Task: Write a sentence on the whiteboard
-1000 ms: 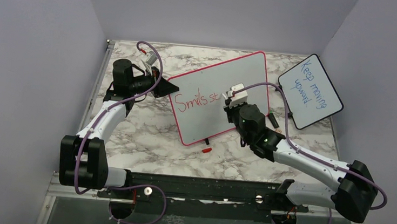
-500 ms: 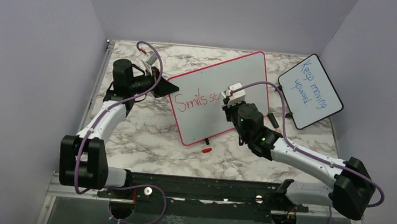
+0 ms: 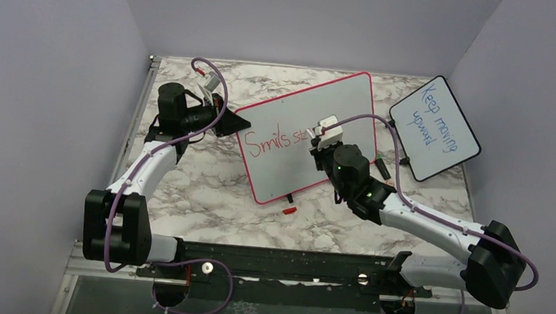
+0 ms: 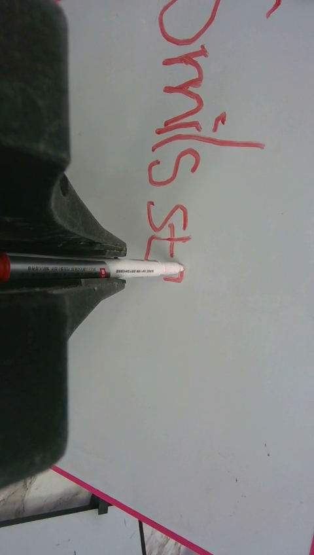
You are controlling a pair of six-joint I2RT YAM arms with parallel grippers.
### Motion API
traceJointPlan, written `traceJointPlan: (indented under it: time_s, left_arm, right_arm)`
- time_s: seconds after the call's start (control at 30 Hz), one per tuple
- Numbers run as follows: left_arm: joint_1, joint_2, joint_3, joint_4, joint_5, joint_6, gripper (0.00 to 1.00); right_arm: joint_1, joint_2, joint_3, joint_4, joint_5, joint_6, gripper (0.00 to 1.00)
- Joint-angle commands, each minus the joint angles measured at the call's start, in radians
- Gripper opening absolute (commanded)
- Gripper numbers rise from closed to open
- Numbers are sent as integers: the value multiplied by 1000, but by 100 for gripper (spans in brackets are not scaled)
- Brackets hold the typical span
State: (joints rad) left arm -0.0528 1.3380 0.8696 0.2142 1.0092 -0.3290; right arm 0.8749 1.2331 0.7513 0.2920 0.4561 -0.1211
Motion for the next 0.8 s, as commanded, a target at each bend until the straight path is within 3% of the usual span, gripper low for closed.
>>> traceJointPlan:
  time_s: [0.0,0.77]
  left_arm:
    - [-21,20,-26,-73,-116,124,0]
    - [-21,18,-26,-75,-119,124,0]
  right_arm:
    - [-5,-12,19,-59,-53,17,1]
    - [-7,-39,-3,-108,57,9,1]
